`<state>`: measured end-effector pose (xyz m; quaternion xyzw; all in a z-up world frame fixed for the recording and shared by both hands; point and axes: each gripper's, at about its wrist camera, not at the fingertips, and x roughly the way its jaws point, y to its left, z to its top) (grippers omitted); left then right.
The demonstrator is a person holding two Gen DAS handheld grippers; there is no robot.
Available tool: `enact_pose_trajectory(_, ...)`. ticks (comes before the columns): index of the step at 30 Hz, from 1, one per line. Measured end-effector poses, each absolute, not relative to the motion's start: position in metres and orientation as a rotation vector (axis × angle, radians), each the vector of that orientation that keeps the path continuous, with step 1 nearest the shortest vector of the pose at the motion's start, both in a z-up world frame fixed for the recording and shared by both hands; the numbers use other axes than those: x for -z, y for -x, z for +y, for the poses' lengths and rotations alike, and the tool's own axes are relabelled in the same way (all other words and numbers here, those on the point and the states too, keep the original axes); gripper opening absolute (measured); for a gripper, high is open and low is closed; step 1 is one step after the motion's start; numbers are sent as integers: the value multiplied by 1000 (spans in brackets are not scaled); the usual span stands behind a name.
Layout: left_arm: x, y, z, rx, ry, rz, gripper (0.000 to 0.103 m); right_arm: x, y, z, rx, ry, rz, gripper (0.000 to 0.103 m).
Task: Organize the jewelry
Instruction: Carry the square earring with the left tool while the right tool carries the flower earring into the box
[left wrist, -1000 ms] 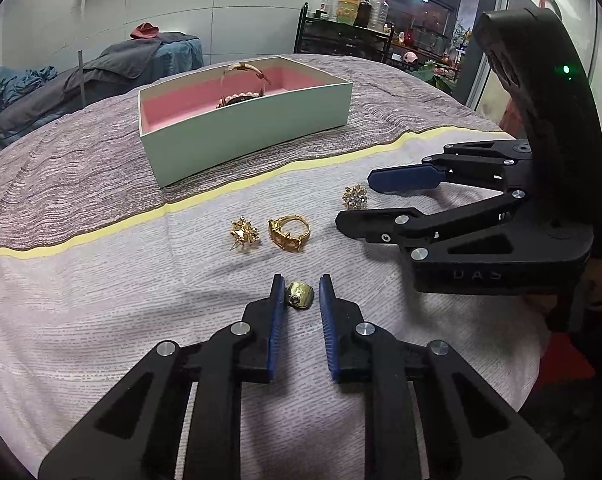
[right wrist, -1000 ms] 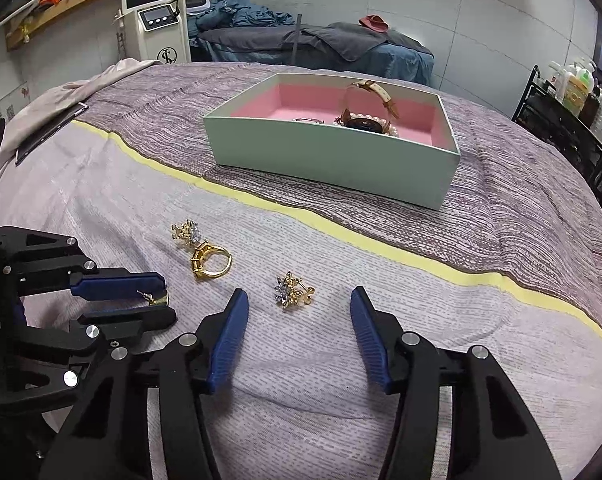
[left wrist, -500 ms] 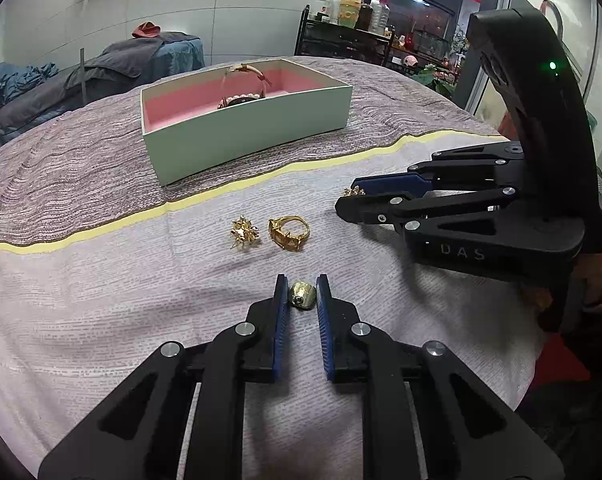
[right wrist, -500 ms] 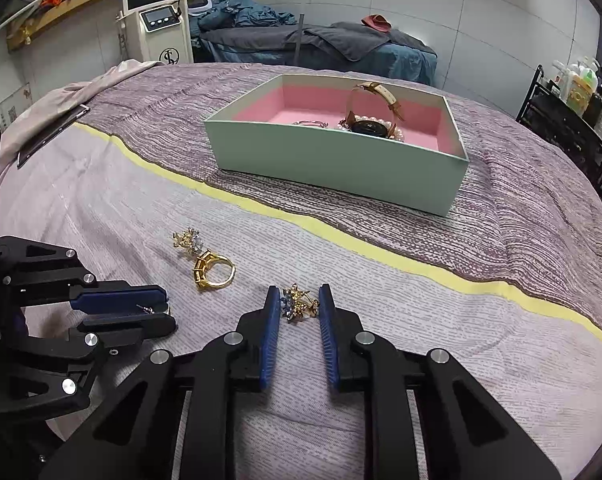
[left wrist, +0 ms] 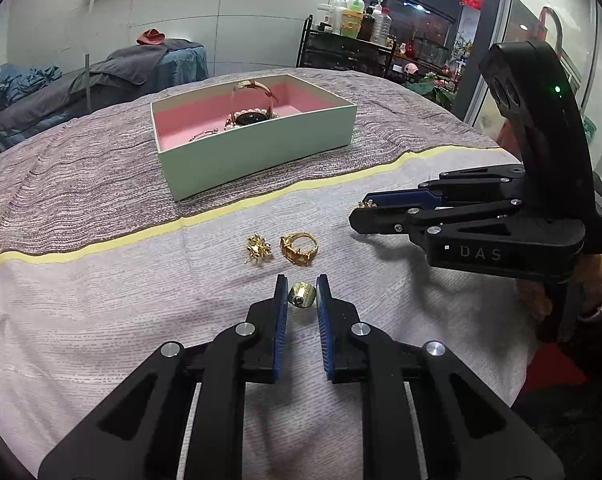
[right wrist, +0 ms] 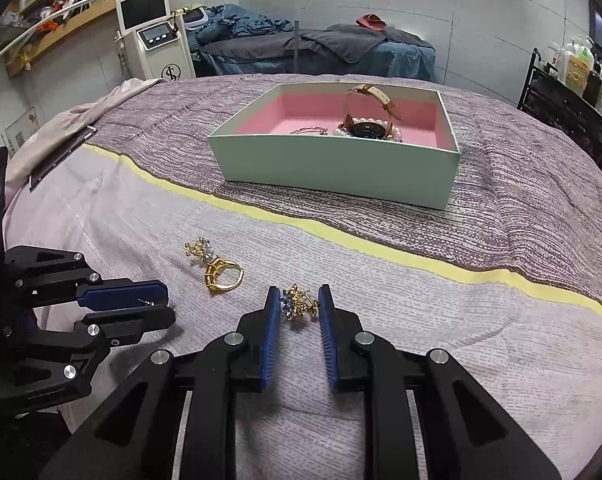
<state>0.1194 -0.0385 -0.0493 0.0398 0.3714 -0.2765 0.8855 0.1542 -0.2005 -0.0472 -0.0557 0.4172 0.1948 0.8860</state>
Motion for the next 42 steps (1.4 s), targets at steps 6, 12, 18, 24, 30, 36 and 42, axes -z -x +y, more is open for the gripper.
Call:
enact_pose_trajectory(6, 40, -125, -36, 575, -85, 757, 15, 41, -154, -202, -420, 98, 856, 19)
enact_pose_trajectory(12, 32, -132, -35, 573, -96, 738, 15, 33, -155, -201, -430, 93, 841, 19)
enact_pose_trajectory(18, 21, -146, -36, 581, -106, 708, 15, 19, -161, -200, -435, 96, 812, 19)
enact_pose_trajectory(24, 10, -167, -37, 570, -108, 685, 15, 4, -175, -201, -438, 97, 777, 19)
enact_pose_trajectory(30, 0, -192, -34, 550, -102, 669, 15, -10, -190, -204, -436, 101, 744, 19)
enact_pose_trajectory(36, -8, -214, -31, 531, -88, 662, 15, -14, -205, -208, -430, 85, 744, 19)
enact_pose_trajectory(42, -13, -238, -31, 518, -67, 672, 15, -15, -221, -209, -416, 94, 743, 19)
